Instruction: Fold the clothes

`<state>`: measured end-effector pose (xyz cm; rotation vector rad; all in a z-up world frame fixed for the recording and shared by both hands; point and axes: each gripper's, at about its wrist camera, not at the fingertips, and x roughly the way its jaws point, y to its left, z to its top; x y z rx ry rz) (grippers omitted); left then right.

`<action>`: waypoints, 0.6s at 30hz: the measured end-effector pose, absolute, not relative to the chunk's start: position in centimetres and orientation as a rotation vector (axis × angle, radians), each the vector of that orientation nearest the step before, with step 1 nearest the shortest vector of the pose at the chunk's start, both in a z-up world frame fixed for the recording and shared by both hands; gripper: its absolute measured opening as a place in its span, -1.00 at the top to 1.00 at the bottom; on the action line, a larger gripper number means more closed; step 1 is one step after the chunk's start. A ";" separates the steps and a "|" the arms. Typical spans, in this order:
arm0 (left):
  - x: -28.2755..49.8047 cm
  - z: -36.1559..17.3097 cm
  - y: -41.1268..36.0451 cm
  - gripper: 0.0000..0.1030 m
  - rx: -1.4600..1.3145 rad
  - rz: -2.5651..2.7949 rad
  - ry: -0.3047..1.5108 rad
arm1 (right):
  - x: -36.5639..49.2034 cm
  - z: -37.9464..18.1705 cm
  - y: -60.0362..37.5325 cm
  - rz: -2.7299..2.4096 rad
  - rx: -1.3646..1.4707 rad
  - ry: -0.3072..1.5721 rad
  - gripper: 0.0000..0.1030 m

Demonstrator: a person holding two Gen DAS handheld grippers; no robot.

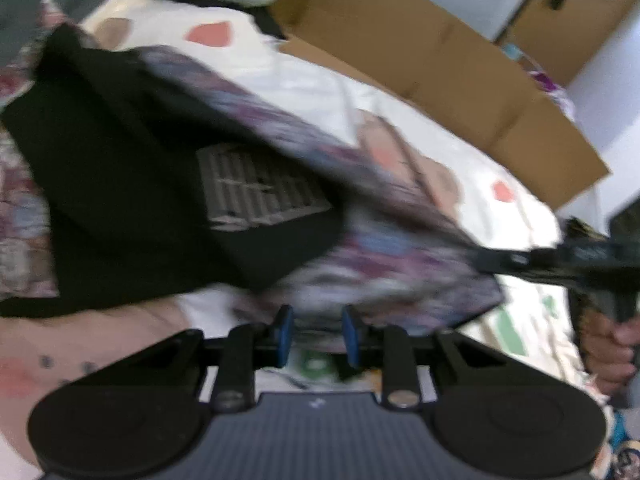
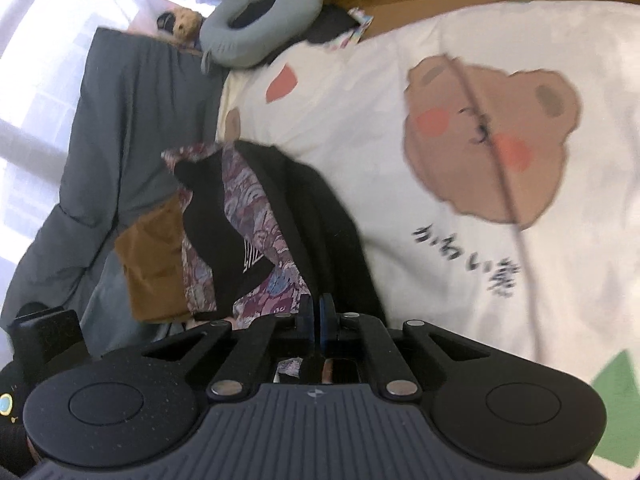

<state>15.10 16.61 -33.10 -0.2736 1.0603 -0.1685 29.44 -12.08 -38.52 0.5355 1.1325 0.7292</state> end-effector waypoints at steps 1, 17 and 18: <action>15.3 -33.1 17.1 0.47 -0.255 -0.144 1.065 | 29.4 -38.5 -12.6 0.721 0.533 1.131 1.00; 17.4 -33.7 21.8 0.30 -0.211 0.074 1.069 | 28.4 -39.2 -21.5 0.542 0.587 1.083 1.00; 17.3 -33.7 22.0 0.25 -0.205 0.075 1.066 | 28.2 -39.3 -21.9 0.533 0.588 1.085 1.00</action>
